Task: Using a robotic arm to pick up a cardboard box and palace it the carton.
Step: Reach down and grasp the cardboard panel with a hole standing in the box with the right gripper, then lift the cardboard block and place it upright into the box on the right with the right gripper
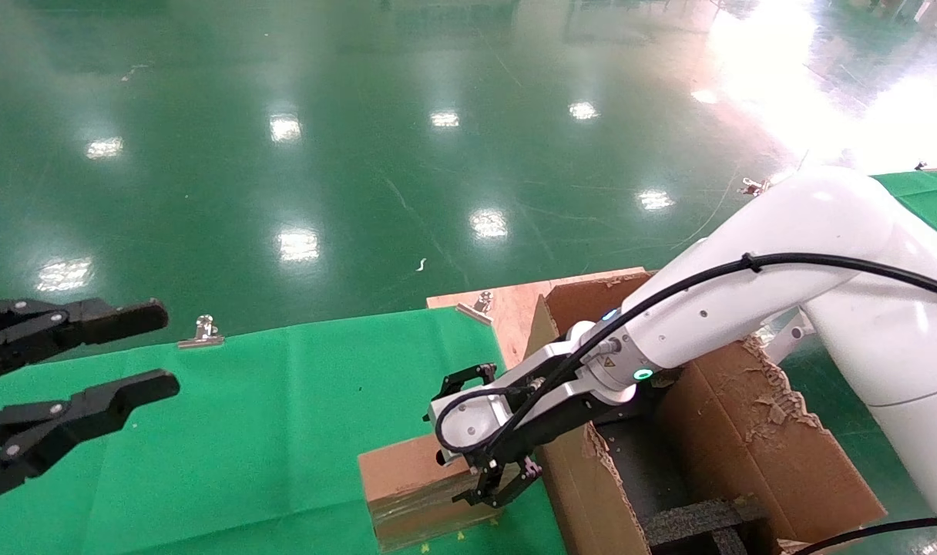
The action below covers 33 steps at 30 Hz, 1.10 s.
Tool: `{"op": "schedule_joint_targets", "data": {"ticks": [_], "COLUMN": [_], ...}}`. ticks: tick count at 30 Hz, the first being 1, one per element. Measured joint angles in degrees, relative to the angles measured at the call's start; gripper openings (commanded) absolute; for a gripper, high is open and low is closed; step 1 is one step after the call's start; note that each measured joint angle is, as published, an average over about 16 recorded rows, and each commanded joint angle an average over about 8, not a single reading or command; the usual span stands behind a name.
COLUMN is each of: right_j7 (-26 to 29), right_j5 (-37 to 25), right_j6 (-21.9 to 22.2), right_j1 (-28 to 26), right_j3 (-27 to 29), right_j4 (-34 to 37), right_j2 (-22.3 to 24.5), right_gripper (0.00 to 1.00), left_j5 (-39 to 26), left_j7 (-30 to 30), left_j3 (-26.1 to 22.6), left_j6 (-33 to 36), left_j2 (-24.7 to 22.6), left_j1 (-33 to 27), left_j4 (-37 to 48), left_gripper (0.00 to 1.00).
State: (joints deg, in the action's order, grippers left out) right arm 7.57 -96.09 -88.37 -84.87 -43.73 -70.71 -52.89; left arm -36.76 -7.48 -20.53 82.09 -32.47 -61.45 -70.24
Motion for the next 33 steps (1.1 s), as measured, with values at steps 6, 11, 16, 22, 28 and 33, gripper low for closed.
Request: {"op": "schedule_joint_targets", "data": {"ticks": [6,11,16,22,28,33], "right_j7": [0.0,0.0,0.0,0.2,0.5,0.4], "right_j5": [0.1,0.1,0.2,0.4,1.6,3.4], "right_j6": [0.1,0.1,0.2,0.2,0.0,-0.7], "right_j1": [0.1,0.1,0.1,-0.1,-2.1,-5.7], "right_j3": [0.1,0.1,0.2,0.4,1.4,2.6], "right_j4": [-0.1,-0.1,-0.1,0.1,1.2,3.1], "right_j2": [0.1,0.1,0.2,0.3,0.9,2.0], "right_gripper": [0.0,0.0,0.0,0.0,0.0,0.0], "left_j5": [0.0,0.0,0.0,0.0,0.0,0.0], "left_j7": [0.0,0.0,0.0,0.0,0.0,0.0], "left_j3": [0.0,0.0,0.0,0.0,0.0,0.0], "left_j6": [0.0,0.0,0.0,0.0,0.0,0.0], "left_j2": [0.0,0.0,0.0,0.0,0.0,0.0], "left_j1": [0.0,0.0,0.0,0.0,0.0,0.0], "left_j4": [0.0,0.0,0.0,0.0,0.0,0.0], "left_gripper": [1.0,1.0,1.0,1.0,1.0,1.0]}}
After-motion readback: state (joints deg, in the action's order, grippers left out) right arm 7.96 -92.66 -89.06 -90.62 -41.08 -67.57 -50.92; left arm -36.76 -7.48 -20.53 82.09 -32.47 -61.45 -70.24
